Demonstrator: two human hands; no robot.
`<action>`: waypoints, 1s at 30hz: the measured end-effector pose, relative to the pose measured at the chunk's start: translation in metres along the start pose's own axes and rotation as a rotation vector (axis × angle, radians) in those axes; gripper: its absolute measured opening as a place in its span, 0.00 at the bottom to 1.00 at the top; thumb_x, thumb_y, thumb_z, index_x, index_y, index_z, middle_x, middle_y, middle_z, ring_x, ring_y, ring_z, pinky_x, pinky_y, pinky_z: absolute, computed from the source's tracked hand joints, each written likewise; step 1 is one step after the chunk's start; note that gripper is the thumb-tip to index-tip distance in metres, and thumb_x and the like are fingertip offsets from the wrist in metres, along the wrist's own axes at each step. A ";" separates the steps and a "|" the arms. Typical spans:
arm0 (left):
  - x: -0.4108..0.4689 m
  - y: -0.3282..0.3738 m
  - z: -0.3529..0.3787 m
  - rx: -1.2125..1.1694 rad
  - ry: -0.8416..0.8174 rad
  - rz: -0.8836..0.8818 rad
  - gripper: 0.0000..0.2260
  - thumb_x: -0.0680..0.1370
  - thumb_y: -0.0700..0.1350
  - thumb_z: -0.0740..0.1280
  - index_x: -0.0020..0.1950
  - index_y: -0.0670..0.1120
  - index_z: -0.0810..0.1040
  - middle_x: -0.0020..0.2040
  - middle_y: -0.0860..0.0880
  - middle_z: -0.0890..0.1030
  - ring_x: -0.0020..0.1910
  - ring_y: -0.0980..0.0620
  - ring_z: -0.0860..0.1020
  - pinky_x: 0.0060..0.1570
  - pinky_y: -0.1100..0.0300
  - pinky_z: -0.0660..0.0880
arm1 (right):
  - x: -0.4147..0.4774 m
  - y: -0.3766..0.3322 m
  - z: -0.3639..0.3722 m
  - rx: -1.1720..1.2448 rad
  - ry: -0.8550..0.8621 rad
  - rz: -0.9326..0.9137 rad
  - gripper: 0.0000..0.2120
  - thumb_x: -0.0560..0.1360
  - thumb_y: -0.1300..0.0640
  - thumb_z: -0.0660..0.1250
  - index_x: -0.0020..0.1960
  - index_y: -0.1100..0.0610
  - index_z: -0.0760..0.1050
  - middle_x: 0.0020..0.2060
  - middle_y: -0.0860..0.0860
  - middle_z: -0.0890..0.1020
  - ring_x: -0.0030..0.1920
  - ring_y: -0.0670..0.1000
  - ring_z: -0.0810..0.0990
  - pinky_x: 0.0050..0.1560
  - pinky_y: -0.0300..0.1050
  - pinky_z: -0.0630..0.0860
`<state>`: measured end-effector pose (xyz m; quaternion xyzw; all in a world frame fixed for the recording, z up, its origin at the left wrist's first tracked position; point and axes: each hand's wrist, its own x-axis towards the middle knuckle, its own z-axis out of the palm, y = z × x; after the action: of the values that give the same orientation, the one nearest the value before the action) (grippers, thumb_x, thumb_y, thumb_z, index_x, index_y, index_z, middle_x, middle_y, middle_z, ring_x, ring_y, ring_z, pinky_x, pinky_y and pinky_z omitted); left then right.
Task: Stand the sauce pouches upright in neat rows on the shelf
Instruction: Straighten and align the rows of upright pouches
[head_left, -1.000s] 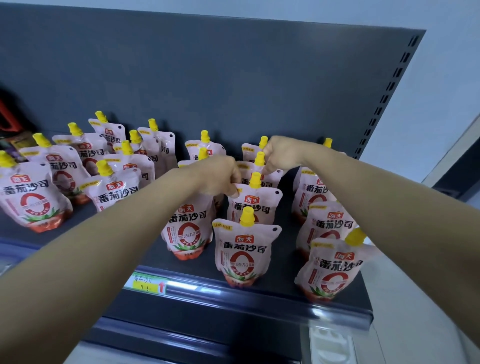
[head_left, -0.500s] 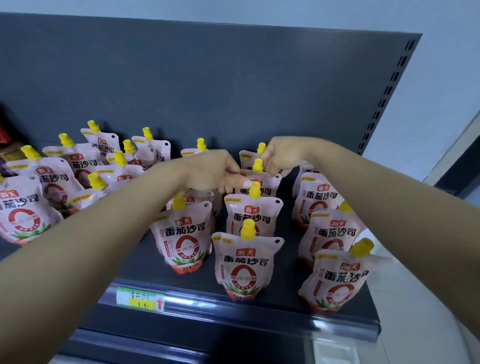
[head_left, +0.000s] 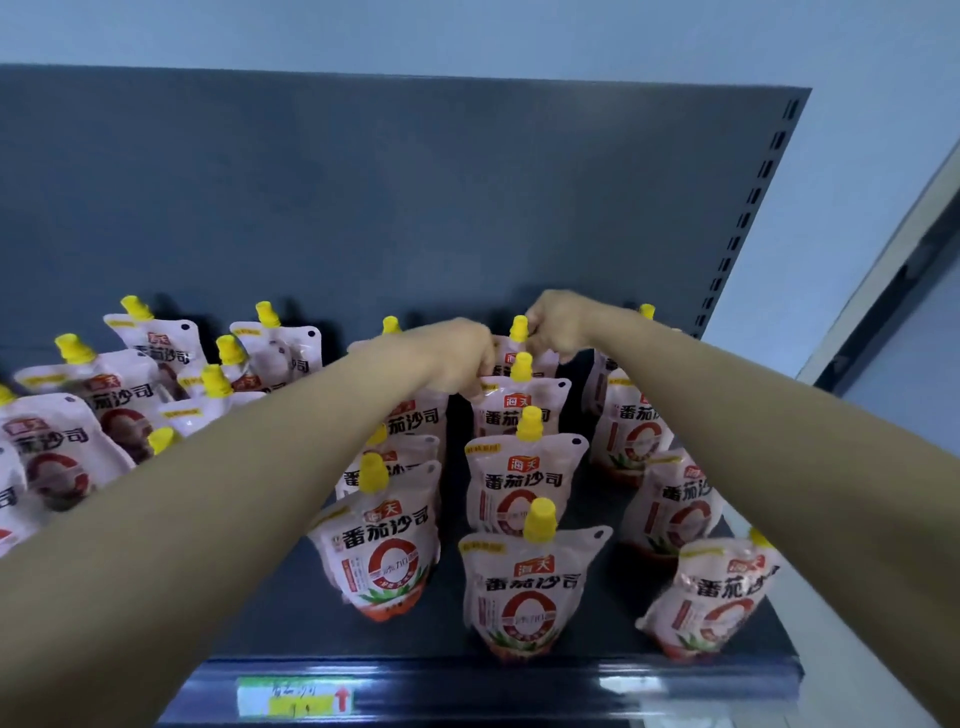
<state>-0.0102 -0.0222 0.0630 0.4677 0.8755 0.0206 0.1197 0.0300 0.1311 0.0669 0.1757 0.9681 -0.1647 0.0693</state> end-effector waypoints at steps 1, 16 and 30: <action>0.002 -0.001 0.000 0.008 -0.004 0.001 0.12 0.73 0.42 0.70 0.30 0.44 0.72 0.27 0.49 0.67 0.31 0.48 0.67 0.27 0.62 0.60 | 0.003 0.000 0.001 -0.006 0.009 -0.007 0.16 0.74 0.58 0.69 0.55 0.69 0.79 0.38 0.58 0.76 0.35 0.55 0.76 0.42 0.48 0.78; 0.007 -0.003 0.005 -0.118 -0.024 -0.058 0.12 0.73 0.47 0.70 0.33 0.42 0.77 0.28 0.49 0.71 0.27 0.53 0.67 0.28 0.62 0.62 | 0.030 0.015 0.004 0.042 0.216 -0.033 0.06 0.73 0.61 0.69 0.41 0.63 0.81 0.42 0.57 0.81 0.47 0.59 0.81 0.48 0.48 0.77; 0.018 -0.001 0.003 -0.101 0.072 -0.146 0.14 0.72 0.47 0.71 0.29 0.44 0.74 0.36 0.45 0.78 0.40 0.44 0.77 0.44 0.55 0.74 | -0.007 0.015 -0.025 0.042 0.214 -0.017 0.12 0.75 0.62 0.62 0.56 0.64 0.80 0.56 0.59 0.82 0.59 0.59 0.79 0.57 0.46 0.75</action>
<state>-0.0198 -0.0085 0.0566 0.3951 0.9088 0.0730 0.1127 0.0403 0.1502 0.0875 0.1856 0.9677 -0.1660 -0.0396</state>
